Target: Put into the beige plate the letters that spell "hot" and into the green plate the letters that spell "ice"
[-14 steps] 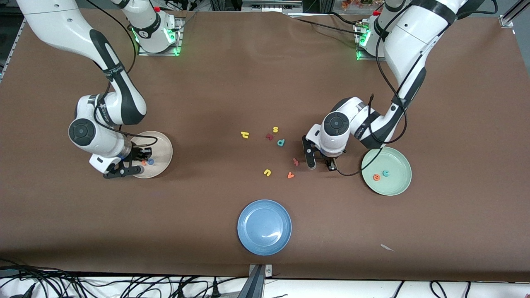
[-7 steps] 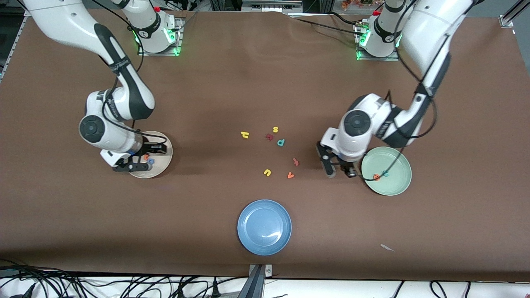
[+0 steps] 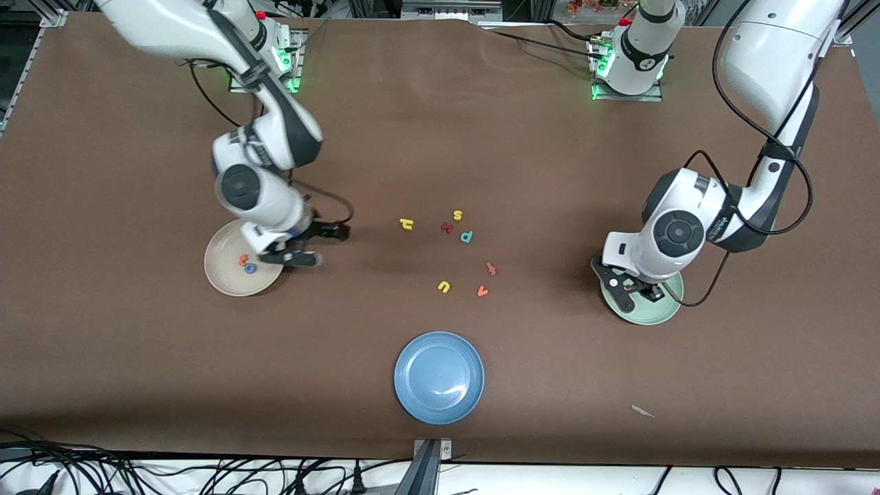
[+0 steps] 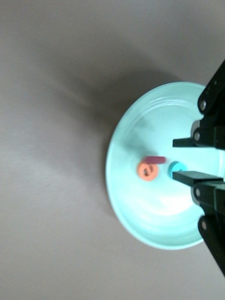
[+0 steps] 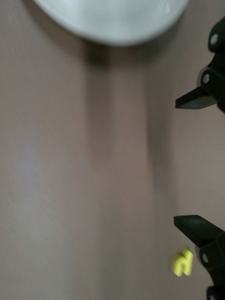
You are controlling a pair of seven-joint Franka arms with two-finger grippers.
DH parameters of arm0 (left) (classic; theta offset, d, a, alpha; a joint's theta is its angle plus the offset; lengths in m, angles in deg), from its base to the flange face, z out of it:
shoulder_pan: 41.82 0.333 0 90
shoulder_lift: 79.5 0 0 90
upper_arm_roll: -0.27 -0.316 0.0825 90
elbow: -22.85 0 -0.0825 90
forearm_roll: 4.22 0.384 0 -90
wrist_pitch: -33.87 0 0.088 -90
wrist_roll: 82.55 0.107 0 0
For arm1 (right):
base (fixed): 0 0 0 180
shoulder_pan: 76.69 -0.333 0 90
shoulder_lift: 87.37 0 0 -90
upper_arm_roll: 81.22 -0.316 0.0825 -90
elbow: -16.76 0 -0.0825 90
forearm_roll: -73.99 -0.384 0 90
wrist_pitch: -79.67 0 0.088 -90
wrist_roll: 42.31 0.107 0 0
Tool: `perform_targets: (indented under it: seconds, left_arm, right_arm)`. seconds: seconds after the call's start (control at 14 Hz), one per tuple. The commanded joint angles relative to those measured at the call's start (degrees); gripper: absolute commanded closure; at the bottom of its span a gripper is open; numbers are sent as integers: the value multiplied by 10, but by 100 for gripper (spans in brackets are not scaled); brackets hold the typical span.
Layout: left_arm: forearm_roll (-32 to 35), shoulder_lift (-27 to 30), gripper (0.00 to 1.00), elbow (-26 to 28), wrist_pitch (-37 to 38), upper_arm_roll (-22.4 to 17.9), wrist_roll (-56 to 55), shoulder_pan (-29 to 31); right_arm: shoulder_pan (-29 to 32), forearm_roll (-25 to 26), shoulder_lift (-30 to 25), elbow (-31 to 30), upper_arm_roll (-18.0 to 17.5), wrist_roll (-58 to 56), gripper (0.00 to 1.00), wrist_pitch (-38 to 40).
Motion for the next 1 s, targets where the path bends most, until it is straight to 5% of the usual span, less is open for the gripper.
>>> perform_targets:
  seconds: [0.0,0.21,0.43,0.93]
  left_arm:
    - [-24,23,0,2,29,12,9,7]
    - [-54,61,0,-2,64,12,7,5]
    - [-95,101,0,-8,106,11,2,7]
    - [-203,137,0,-157,312,7,-47,38]
  right_arm:
    - [-46,53,9,7,2,7,0,-5]
    - [-92,117,17,7,2,-24,0,-8]
    - [-114,125,32,7,-2,-146,0,-9]
    - [-149,145,76,30,-2,-295,0,-65]
